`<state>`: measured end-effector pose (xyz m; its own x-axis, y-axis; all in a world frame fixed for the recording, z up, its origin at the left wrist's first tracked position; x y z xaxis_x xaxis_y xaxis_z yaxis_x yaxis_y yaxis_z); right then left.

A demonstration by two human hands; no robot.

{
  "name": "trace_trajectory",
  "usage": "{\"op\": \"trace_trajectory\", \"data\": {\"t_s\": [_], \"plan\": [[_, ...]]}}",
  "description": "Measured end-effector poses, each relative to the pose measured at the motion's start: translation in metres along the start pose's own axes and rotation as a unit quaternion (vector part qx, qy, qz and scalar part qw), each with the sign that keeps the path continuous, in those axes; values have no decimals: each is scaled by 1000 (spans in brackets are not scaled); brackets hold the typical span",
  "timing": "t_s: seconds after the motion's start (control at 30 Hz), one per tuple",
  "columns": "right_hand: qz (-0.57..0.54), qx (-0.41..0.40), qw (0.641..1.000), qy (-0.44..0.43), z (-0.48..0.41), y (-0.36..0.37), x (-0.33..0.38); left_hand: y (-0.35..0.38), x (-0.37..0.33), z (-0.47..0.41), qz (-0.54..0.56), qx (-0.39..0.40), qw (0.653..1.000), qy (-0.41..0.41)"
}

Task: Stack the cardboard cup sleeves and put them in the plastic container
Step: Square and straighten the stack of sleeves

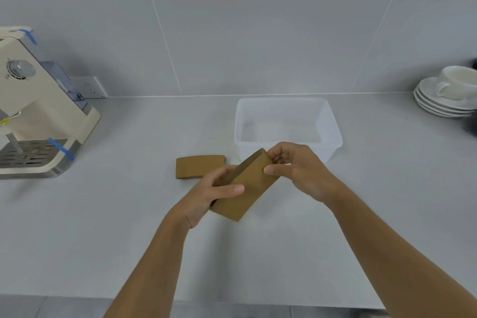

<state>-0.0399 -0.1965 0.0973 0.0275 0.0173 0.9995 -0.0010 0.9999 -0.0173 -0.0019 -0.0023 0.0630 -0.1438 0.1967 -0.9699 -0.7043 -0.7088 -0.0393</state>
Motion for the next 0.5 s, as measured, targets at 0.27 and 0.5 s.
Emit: {"op": "trace_trajectory", "data": {"t_s": [0.27, 0.5], "plan": [[-126, -94, 988, -13, -18, 13, -10, -26, 17, 14, 32, -163, 982, 95], [-173, -128, 976, 31, -23, 35, -38, -43, 45, 24, 43, -288, 954, 64]]}}
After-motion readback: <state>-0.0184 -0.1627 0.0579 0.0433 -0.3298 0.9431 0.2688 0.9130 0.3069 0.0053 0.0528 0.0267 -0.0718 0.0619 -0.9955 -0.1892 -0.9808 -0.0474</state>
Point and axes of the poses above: each hand's wrist, its own z-axis away from the middle knuckle, its own y-axis out of the palm, x = y × z, the point moved 2 cm from there along -z, towards the middle knuckle, and after that the axes turned 11 degrees about -z, right-handed, at the moved point
